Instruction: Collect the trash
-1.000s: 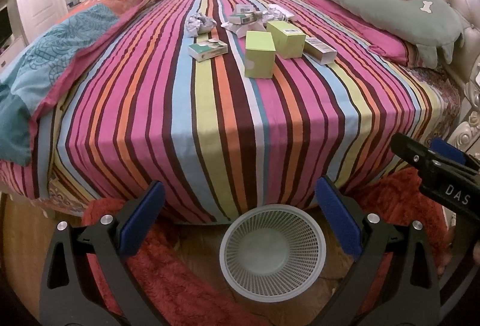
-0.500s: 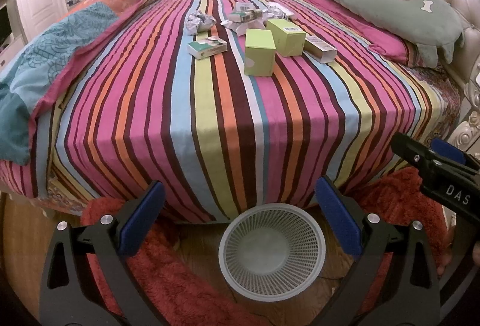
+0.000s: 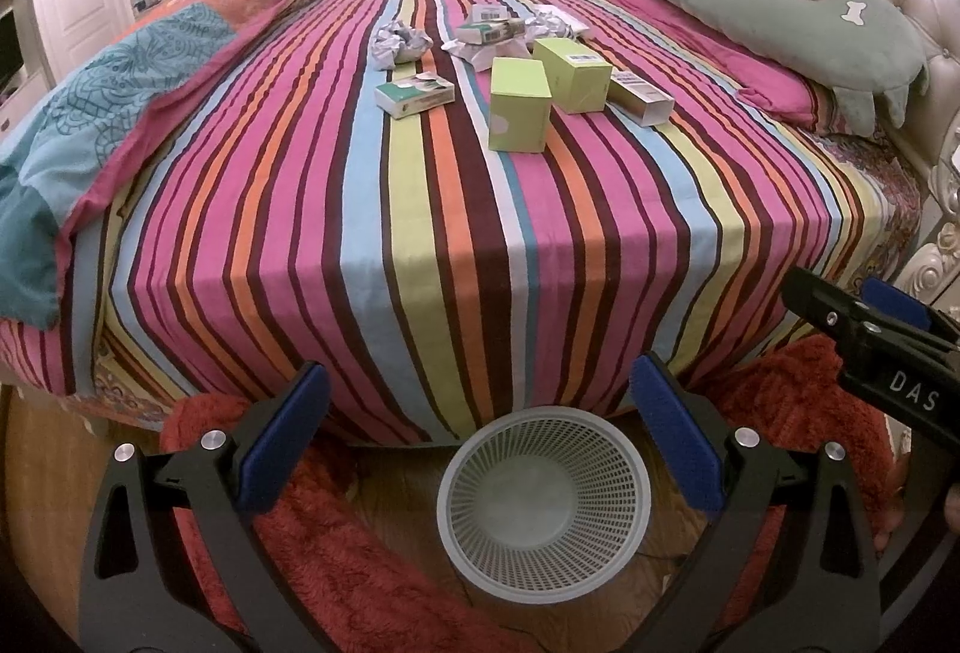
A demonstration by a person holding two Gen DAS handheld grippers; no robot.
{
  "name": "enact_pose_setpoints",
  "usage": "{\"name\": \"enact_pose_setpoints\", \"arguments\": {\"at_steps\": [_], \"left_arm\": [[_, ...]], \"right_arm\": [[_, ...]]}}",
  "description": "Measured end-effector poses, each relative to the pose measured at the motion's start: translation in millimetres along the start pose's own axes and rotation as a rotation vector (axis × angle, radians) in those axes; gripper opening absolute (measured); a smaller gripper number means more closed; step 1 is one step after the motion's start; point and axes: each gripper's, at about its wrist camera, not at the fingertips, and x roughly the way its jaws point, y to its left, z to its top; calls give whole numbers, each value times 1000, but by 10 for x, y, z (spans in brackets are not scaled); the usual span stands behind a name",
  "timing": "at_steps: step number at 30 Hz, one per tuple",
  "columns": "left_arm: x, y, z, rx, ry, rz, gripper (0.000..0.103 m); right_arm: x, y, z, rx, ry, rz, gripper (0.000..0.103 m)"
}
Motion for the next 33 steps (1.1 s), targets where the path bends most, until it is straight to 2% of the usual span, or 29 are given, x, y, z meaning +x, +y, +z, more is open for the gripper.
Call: {"name": "enact_pose_setpoints", "arguments": {"at_steps": [14,28,33], "left_arm": [[12,6,-10,-4,1,-2,97],[167,96,-43,-43,35,-19,97],[271,102,-25,-28,46,-7,97]], "right_arm": [[13,-4,-5,-3,6,-2,96],[118,18,-50,-19,20,-1,96],[145,13,-44,-43,-7,-13,96]]}}
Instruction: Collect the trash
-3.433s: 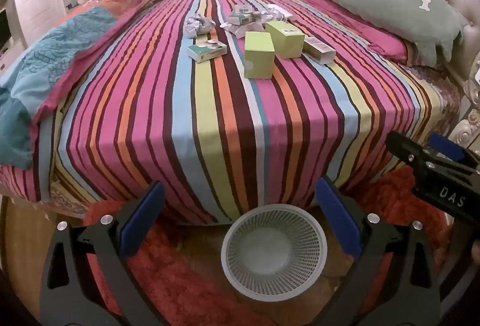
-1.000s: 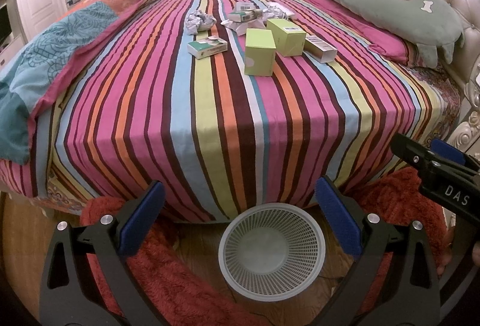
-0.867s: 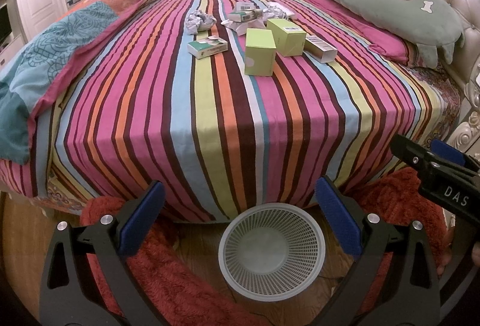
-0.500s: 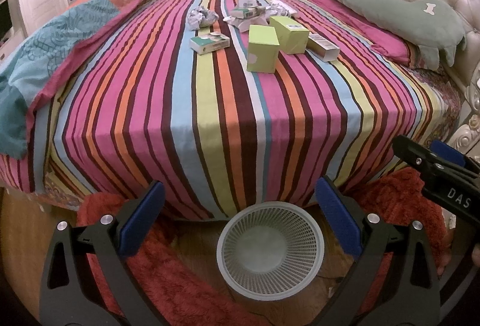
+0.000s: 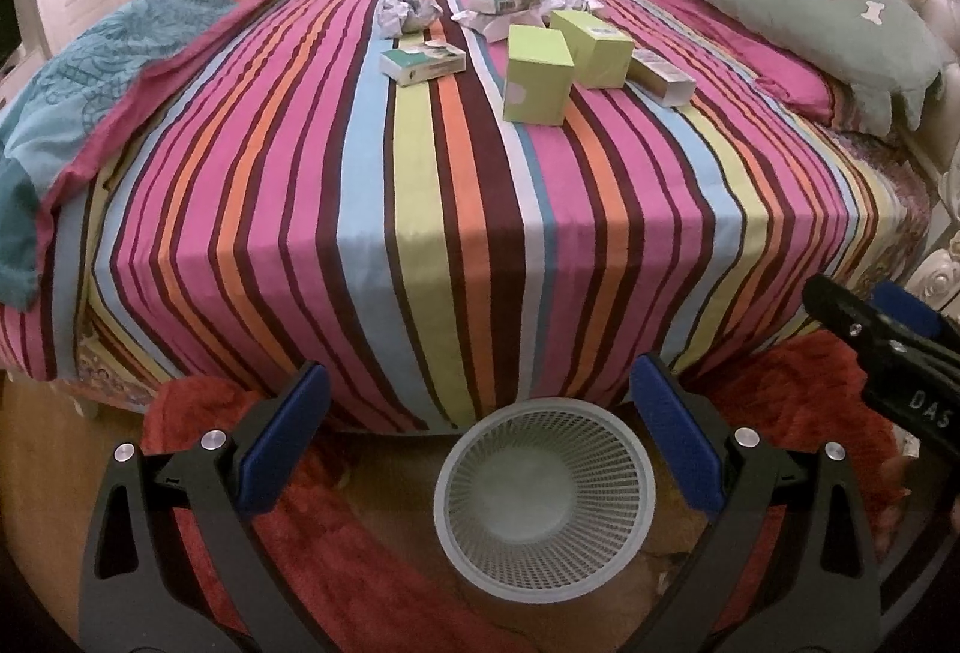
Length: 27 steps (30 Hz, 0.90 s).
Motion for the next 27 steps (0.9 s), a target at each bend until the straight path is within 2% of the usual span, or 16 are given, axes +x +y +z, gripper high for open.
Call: {"name": "enact_pose_setpoints", "arguments": {"at_steps": [2,7,13,27], "left_arm": [[33,19,31,-6,-5,-6,97],[84,46,142,-27,-30,-31,97],[209,-6,276,-12,-22,-52,97],[577,-35,796,-45,-15,-60,97]], "right_arm": [[5,-27,14,2,-13,9,96],[134,-111,83,28,34,33,96],[298,-121,149,23,58,43,96],[630,-191,497,-42,33,42,96]]}}
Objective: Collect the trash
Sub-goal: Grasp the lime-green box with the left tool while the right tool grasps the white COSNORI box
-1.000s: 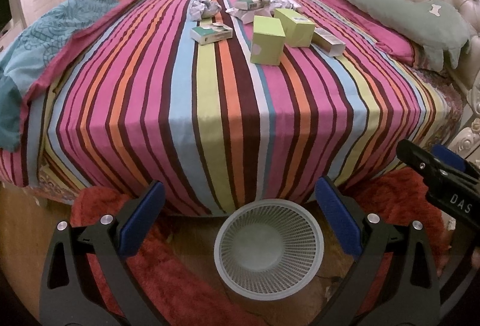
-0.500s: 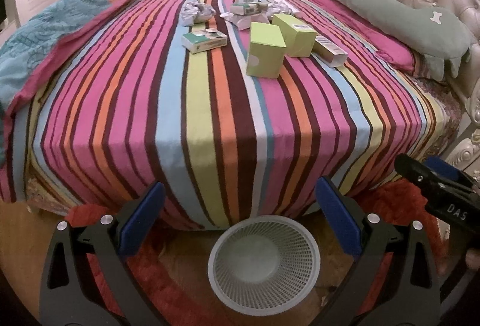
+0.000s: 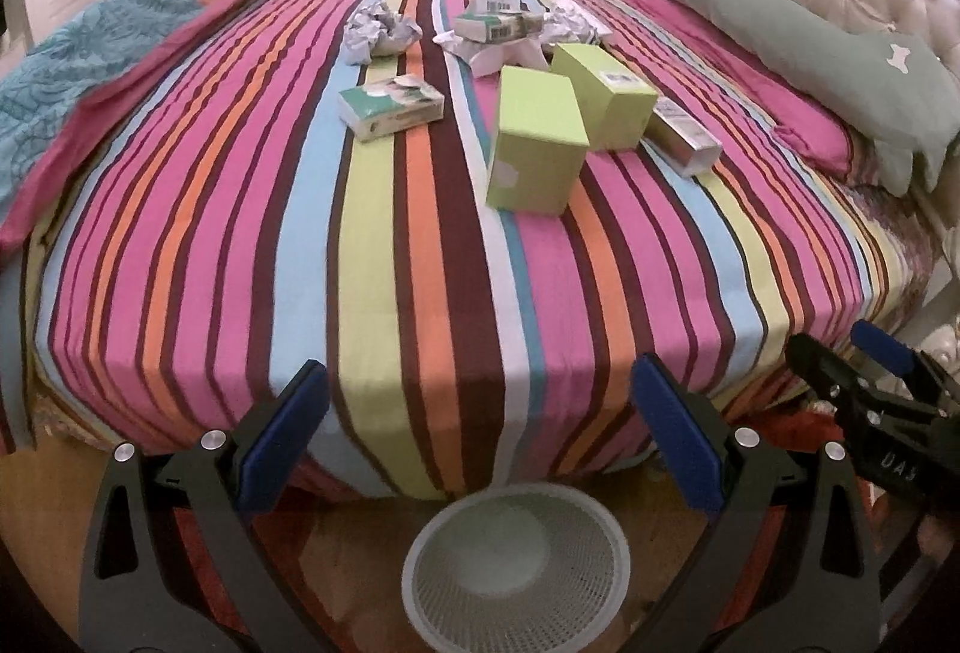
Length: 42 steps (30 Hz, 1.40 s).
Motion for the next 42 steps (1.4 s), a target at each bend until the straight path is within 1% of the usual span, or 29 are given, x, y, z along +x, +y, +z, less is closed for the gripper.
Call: {"name": "enact_pose_setpoints", "arguments": {"at_steps": [3,7,12,17,22,27,30,35,42], "left_arm": [[86,-21,103,-6,0,-6,97],[203,-60,243,-16,0,-16,97],[348,-119,425,-18,-5,-5,97],[488,-161,615,-30,-9,2,97],[633,-179,789,-52,-5,8,97],[799,-192,914,-60,9,40,97],[876,-194,969,-66,14,50,97],[985,-208,1038,-69,24,58,97],[1145,-253,1111,-47,47,95,97]], "right_arm": [[74,-31,66,-11,-4,1,96],[189,-59,202,-31,-13,26,96],[341,-52,393,-79,-33,37,96],[506,-106,574,-90,-53,44,96],[758,-189,759,-102,-32,52,96],[934,-181,876,-150,-16,76,96],[1046,-165,944,-186,-6,83,96],[1186,-196,1059,-190,3,101,96],[1360,-194,1204,-208,20,87,95]]}}
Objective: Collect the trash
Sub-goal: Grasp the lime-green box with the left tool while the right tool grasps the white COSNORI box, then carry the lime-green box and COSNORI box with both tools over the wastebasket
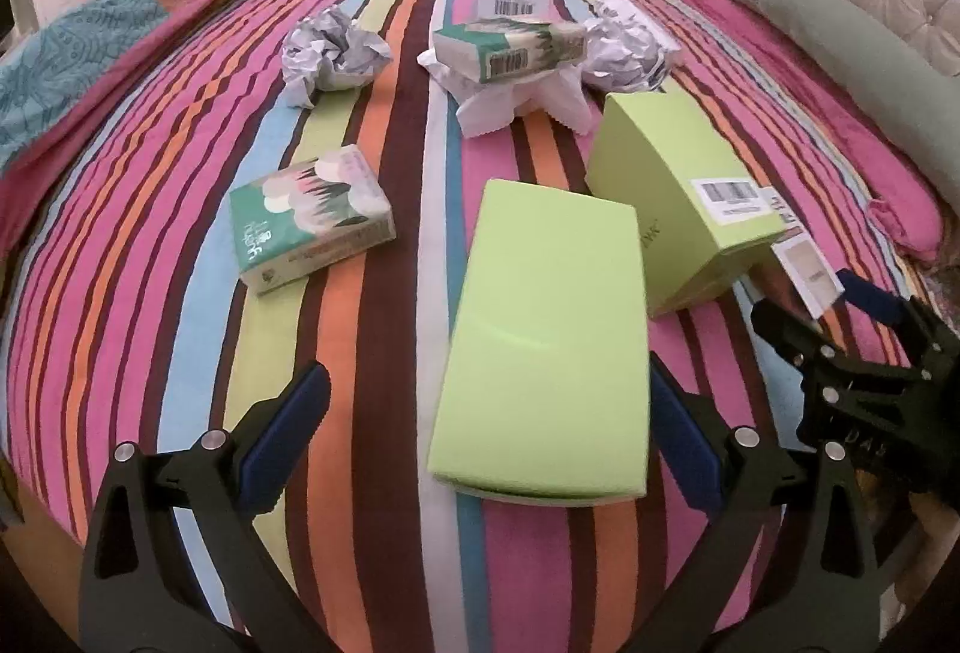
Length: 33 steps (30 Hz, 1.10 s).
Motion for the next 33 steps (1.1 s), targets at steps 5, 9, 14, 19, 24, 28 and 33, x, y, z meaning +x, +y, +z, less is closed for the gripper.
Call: {"name": "enact_pose_setpoints", "arguments": {"at_steps": [5,9,14,19,24,28,33], "left_arm": [[49,-17,33,5,2,11,97],[57,-36,24,19,4,14,89],[86,-48,18,29,31,-43,50],[16,-30,-18,42,18,-36,50],[-128,51,-93,59,2,-41,50],[-280,166,-226,66,4,-50,50],[-515,317,-456,60,13,-97,50]], "right_arm": [[82,23,75,-41,5,-15,86],[140,43,120,-54,33,20,57],[97,44,115,-31,37,31,45],[-22,-63,59,67,40,73,45],[-317,-229,-139,212,28,104,45],[-564,-282,-352,268,29,116,45],[-817,-257,-621,305,47,144,45]]}}
